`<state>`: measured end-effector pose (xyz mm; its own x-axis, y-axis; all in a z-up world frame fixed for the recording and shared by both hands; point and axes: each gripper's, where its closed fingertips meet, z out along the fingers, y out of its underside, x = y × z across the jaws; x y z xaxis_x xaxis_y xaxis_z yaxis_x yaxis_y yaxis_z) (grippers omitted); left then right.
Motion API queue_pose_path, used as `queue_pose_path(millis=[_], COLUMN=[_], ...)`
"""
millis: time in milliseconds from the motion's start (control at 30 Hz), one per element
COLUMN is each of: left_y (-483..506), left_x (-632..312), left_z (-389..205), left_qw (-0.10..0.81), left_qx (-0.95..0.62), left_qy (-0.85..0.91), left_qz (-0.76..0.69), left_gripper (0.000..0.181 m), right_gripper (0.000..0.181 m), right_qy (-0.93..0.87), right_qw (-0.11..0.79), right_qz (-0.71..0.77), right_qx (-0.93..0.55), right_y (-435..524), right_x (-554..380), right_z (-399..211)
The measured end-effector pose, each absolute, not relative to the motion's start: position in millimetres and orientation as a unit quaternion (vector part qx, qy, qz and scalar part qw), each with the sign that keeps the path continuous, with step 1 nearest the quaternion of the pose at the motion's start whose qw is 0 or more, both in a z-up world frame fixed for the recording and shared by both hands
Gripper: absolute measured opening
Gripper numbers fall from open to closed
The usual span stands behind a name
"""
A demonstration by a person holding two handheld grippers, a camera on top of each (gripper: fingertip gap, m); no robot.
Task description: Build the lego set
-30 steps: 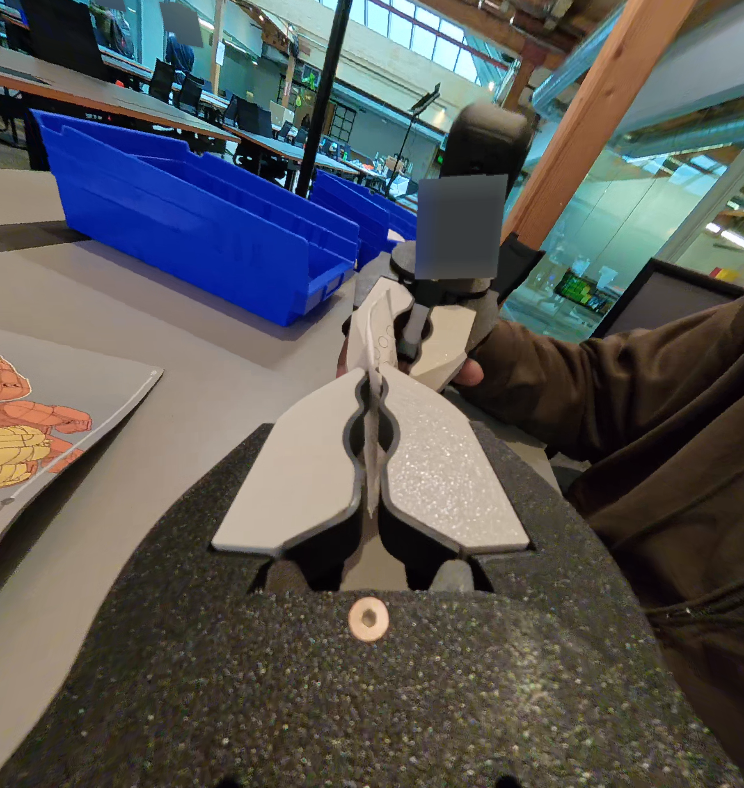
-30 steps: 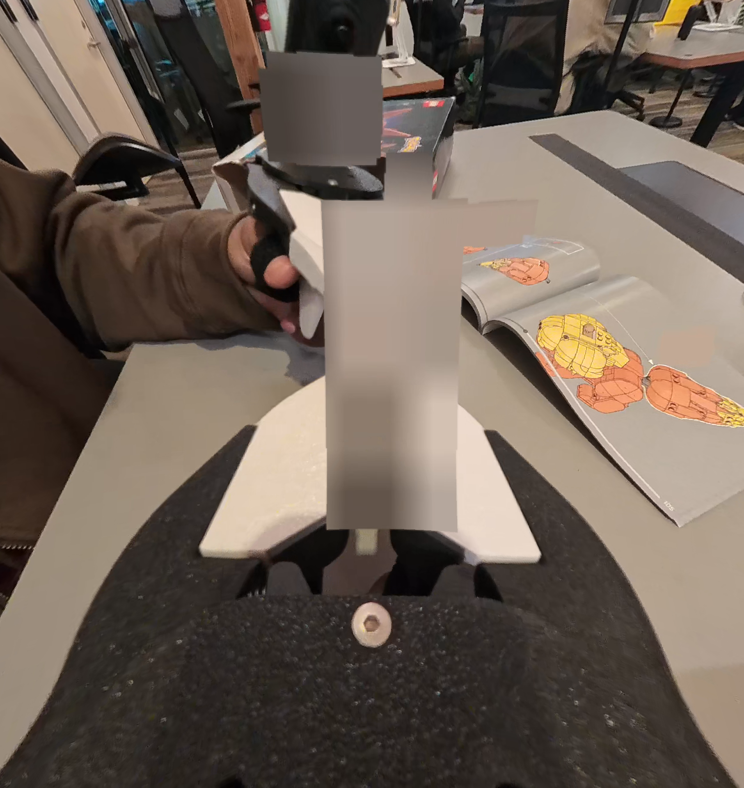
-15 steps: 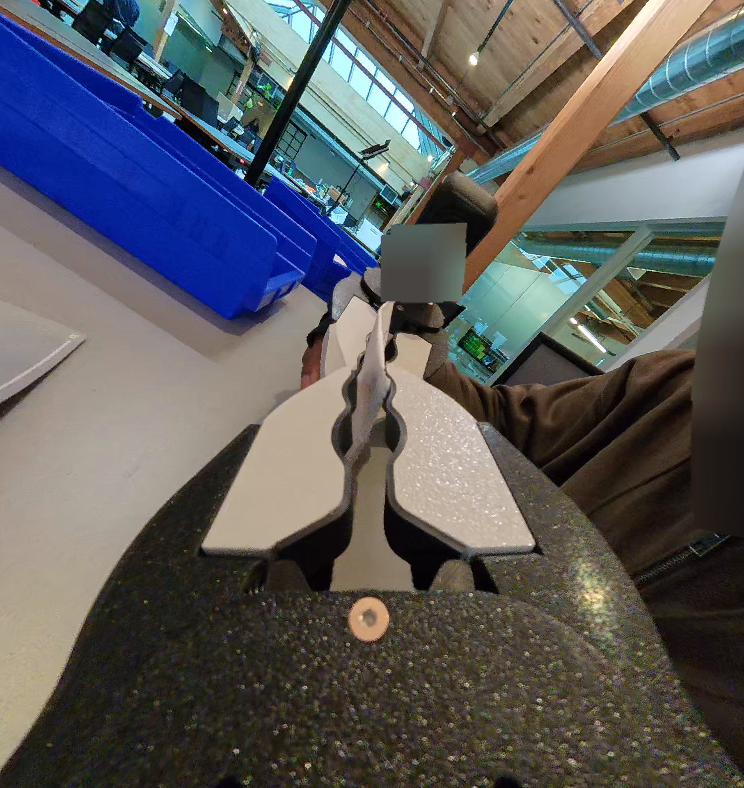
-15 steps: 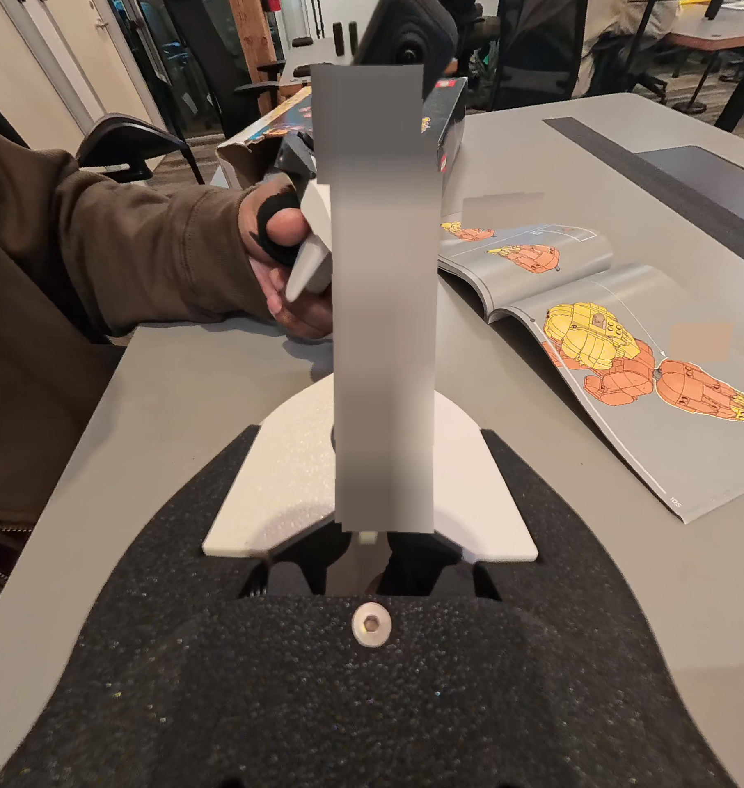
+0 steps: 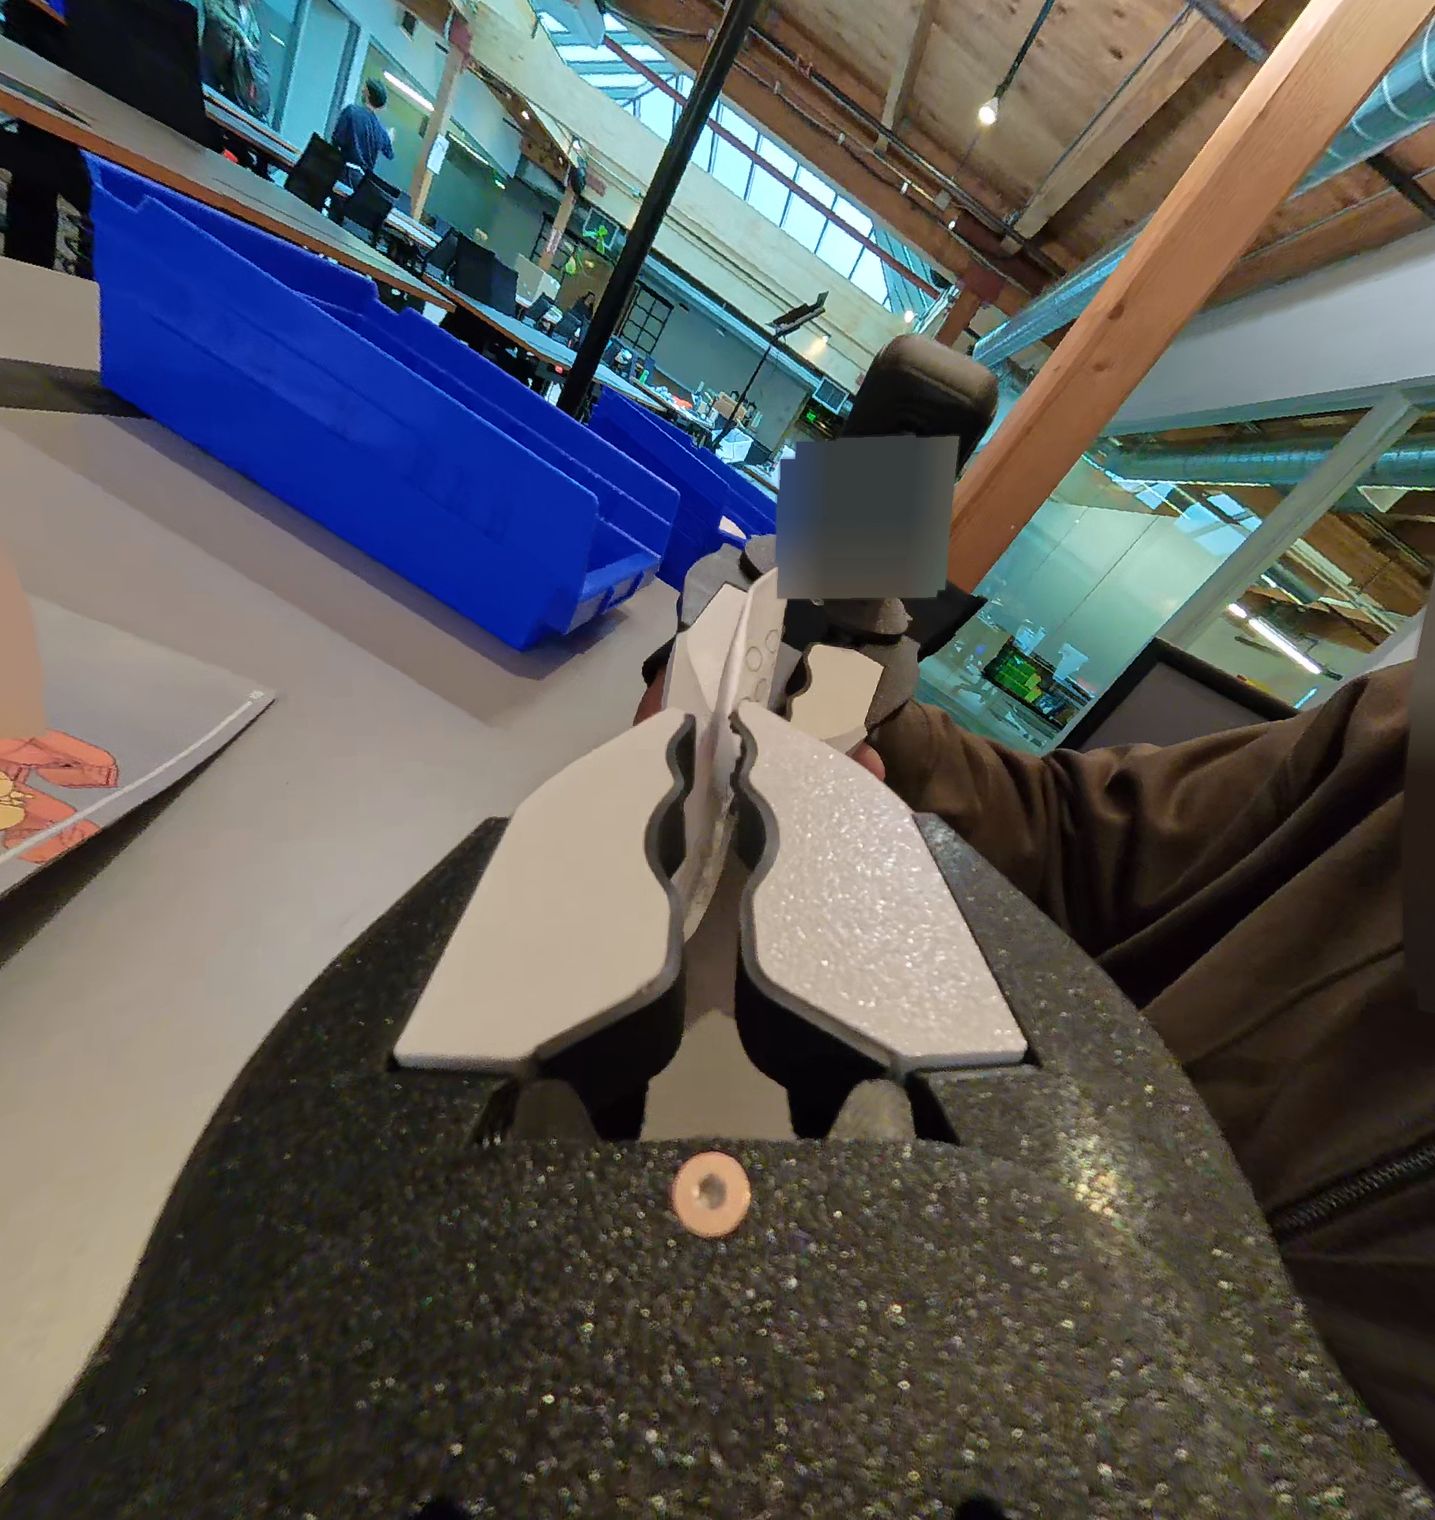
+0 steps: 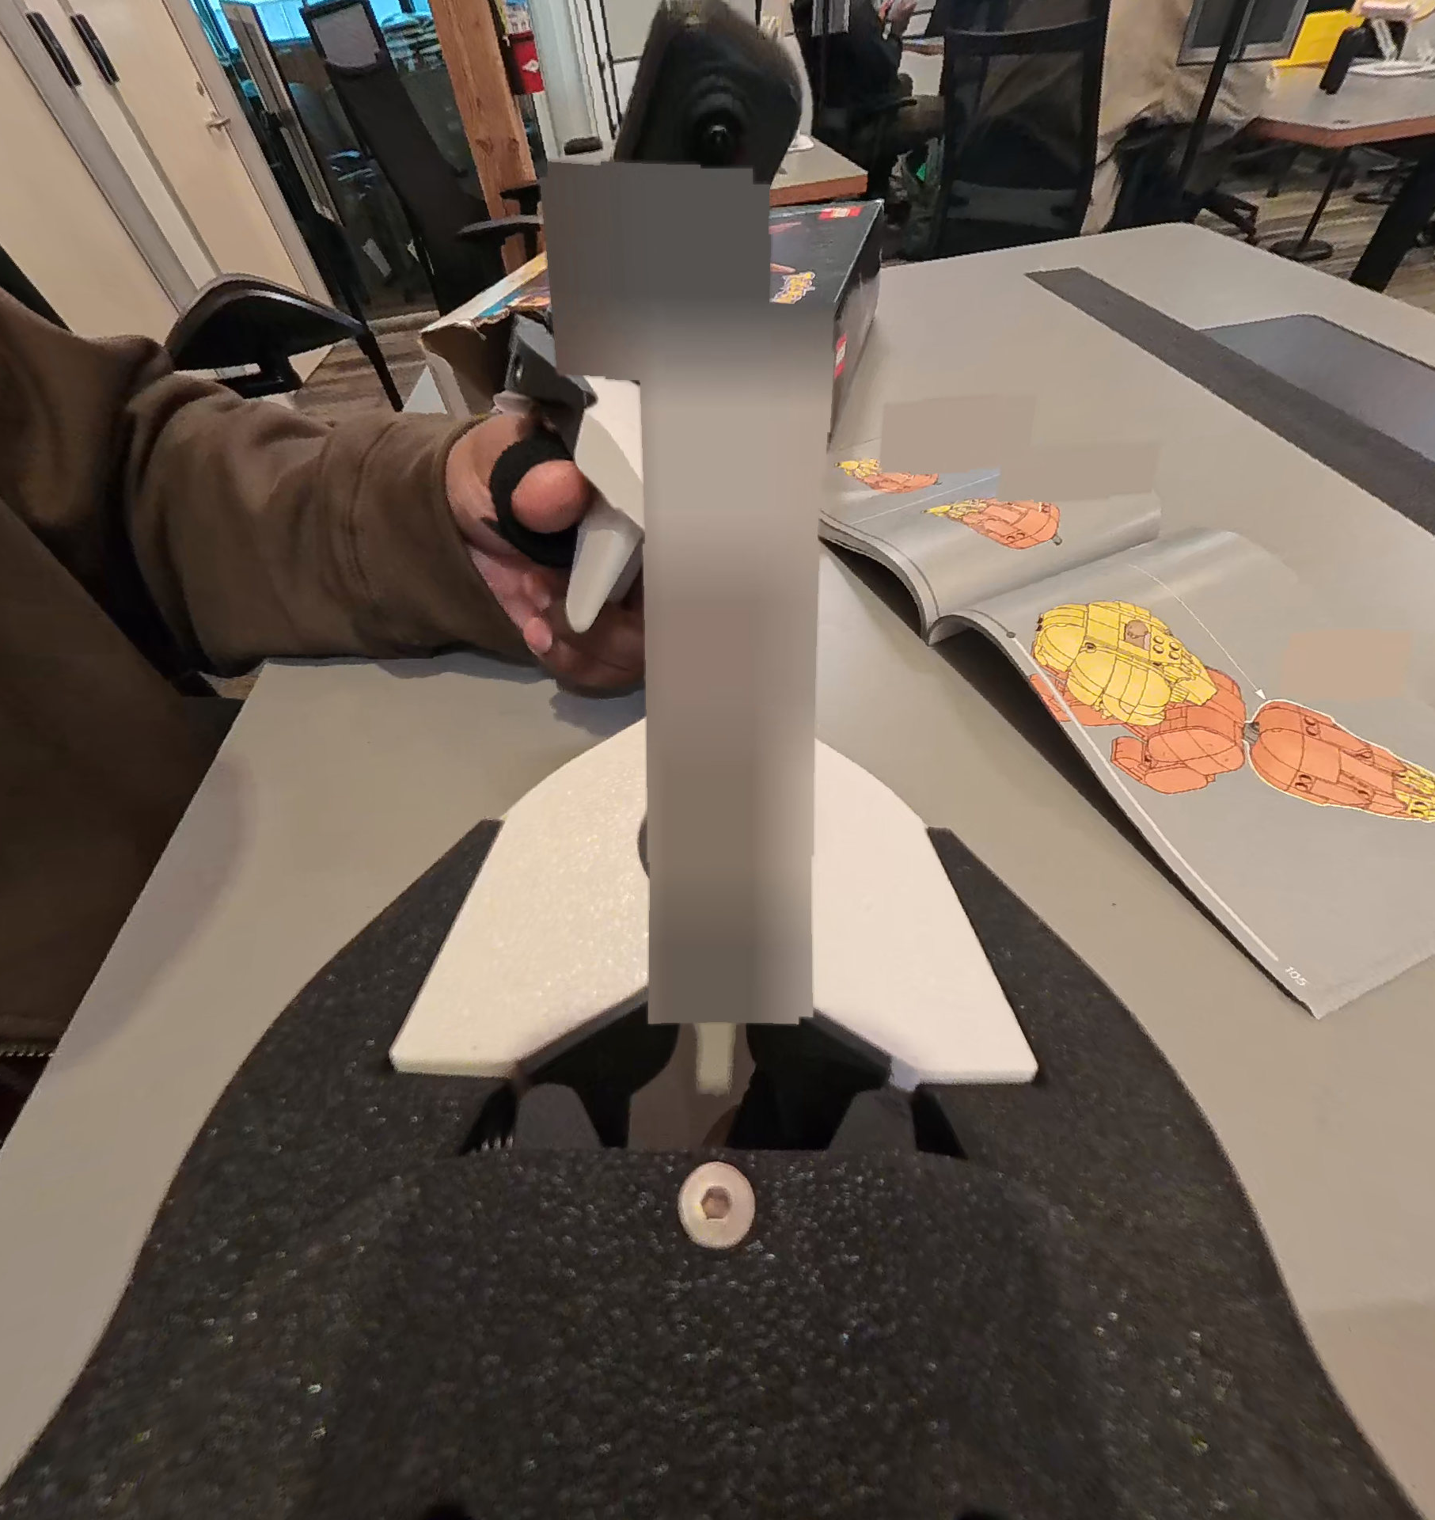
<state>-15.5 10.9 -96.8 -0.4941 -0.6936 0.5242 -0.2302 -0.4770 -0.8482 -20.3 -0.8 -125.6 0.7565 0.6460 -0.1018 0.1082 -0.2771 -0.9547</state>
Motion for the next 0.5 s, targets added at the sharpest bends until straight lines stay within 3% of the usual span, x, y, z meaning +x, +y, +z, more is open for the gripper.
queue_pose_path(millis=[400, 500], left_y=[15, 14], left_x=[-16, -16], left_z=[-104, -106], left_qw=[0.176, 0.181], left_qx=[-0.486, -0.487], left_qy=[0.507, 0.523], left_qz=[-0.690, -0.676], left_gripper=[0.001, 0.001], right_gripper=[0.013, 0.030], right_qy=[-0.236, -0.231], right_qw=[0.545, 0.559], right_qz=[0.257, 0.259], right_qx=[-0.763, -0.753], right_y=[1, 1], right_x=[-19, -18], right_z=[-128, -120])
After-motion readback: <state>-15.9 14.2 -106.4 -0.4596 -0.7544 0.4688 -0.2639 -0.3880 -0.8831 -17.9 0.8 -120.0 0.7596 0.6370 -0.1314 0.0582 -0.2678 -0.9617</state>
